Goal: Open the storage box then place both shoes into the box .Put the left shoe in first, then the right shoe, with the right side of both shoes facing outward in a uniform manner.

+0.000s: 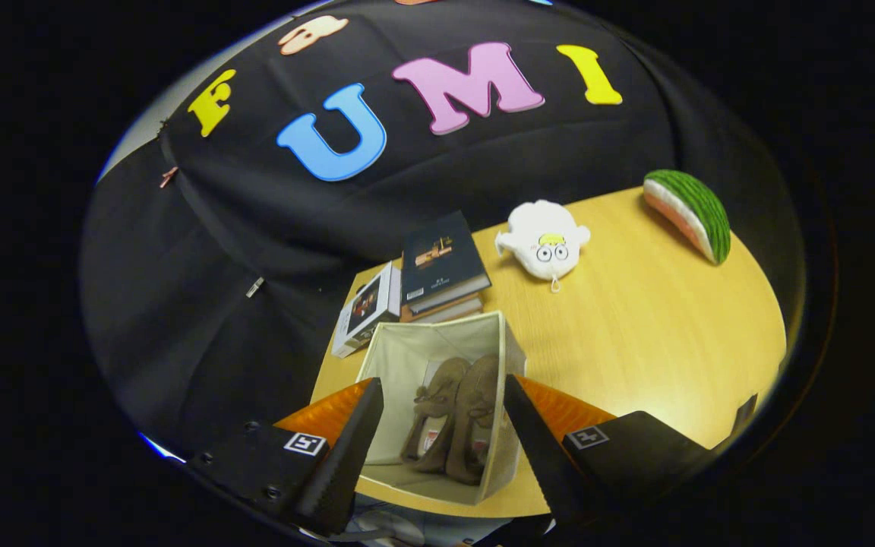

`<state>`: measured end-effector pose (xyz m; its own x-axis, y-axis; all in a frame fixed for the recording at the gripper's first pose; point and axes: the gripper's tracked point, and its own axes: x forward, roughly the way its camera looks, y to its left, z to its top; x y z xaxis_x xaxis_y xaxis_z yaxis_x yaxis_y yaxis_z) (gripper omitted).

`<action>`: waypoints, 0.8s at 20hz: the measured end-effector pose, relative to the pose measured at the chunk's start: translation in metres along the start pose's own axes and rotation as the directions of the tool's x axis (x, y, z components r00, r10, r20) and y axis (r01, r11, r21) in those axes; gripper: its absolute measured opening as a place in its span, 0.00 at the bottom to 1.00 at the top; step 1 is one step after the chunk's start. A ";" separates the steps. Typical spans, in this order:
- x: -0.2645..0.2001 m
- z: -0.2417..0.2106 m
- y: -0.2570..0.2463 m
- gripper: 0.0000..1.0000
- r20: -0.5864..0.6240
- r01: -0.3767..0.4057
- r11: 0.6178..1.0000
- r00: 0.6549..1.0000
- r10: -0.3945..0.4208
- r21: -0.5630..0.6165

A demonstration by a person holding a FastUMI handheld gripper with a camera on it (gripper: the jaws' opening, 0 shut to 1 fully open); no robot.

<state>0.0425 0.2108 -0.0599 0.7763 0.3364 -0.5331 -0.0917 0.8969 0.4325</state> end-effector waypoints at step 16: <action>-0.125 0.159 -0.180 0.98 0.604 0.367 0.887 0.785 -0.135 -0.280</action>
<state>0.0608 -0.0384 0.0447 0.9988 -0.0300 -0.0378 0.0294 0.9994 -0.0154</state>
